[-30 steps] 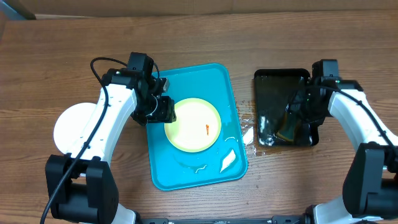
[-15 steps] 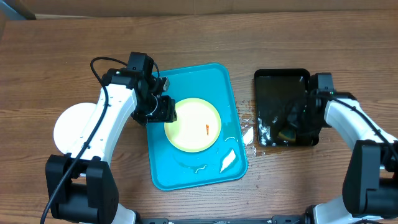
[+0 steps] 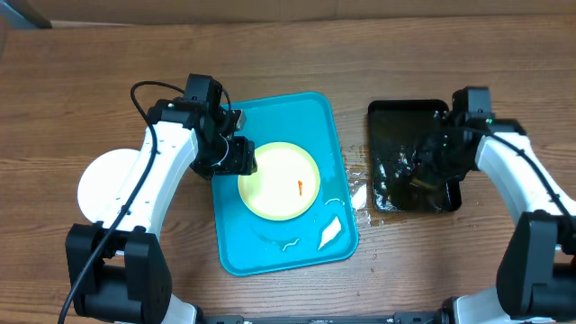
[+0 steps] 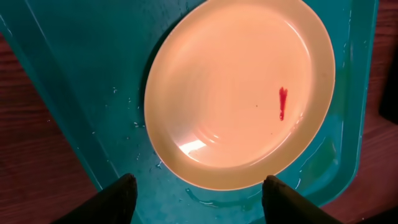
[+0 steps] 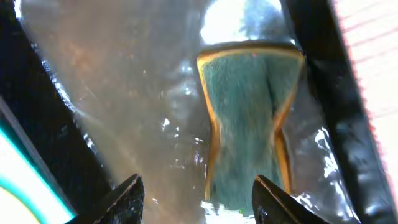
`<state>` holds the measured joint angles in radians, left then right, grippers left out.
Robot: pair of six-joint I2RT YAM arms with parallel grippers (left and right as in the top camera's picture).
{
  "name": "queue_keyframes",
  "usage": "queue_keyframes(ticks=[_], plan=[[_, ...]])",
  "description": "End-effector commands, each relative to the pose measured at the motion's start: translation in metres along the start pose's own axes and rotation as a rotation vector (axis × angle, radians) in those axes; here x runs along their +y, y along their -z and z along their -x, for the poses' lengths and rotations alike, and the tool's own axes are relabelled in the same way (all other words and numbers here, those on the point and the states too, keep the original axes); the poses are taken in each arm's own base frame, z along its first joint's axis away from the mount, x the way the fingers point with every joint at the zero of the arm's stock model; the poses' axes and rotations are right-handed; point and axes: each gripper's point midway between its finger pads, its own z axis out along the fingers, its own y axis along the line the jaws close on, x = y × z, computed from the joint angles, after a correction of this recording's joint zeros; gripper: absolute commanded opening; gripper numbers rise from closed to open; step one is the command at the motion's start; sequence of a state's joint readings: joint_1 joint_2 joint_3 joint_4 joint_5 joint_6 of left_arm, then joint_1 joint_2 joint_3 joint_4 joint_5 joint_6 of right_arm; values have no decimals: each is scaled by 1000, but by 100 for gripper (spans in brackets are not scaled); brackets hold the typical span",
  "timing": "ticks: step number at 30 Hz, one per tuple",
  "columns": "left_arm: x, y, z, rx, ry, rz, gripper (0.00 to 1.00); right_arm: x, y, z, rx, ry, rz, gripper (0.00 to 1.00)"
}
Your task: Clean dirty plates on tray and stack at the side
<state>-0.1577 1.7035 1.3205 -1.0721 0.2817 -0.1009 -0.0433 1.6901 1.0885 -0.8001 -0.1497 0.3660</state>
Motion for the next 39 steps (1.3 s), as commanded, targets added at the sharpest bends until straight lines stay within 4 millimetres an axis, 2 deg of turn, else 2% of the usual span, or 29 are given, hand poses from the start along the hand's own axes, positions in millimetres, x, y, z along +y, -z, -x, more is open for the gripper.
queue_keyframes(ticks=[1,4,5,7,8,11,14,16,18,19,20,24,30,31,34,36,39], plan=[[-7,4,4,-19,-26,-17,66,-20,-26,-9,-11,-3,-70,49],[-3,4,4,-19,-25,2,66,-30,-35,-11,-28,-20,-105,41],[-2,4,3,-19,-25,13,66,-31,-35,-11,-27,-24,-106,35],[1,4,3,-17,-24,26,66,-30,-35,-11,-25,-24,-103,11],[1,4,3,-18,-24,28,66,-28,-35,-13,-18,-25,-93,5],[1,4,3,-18,-24,27,66,-15,-32,-20,31,-19,-24,4],[1,4,3,-18,-24,27,66,-1,-18,-20,58,14,31,4],[1,4,3,-18,-24,28,66,3,-3,-17,60,29,29,11],[1,4,2,-15,-23,28,66,6,12,-17,65,34,27,29],[1,4,2,-14,-23,28,66,6,17,-19,70,33,24,42],[1,4,2,-14,-23,28,66,4,17,-20,74,31,18,47],[1,4,2,-15,-23,28,66,-11,11,-18,55,30,-57,54],[2,4,3,-19,-24,33,66,-22,-19,-20,21,-19,-75,55],[4,3,4,-20,-23,45,67,-26,-31,-24,25,-34,-76,44],[7,0,2,-14,-22,55,67,-29,-39,-28,44,-37,-77,19],[9,-4,0,-7,-20,62,67,-29,-38,-29,48,-37,-79,9],[18,-11,-6,4,-16,93,67,-28,-35,-30,61,-39,-79,4]])
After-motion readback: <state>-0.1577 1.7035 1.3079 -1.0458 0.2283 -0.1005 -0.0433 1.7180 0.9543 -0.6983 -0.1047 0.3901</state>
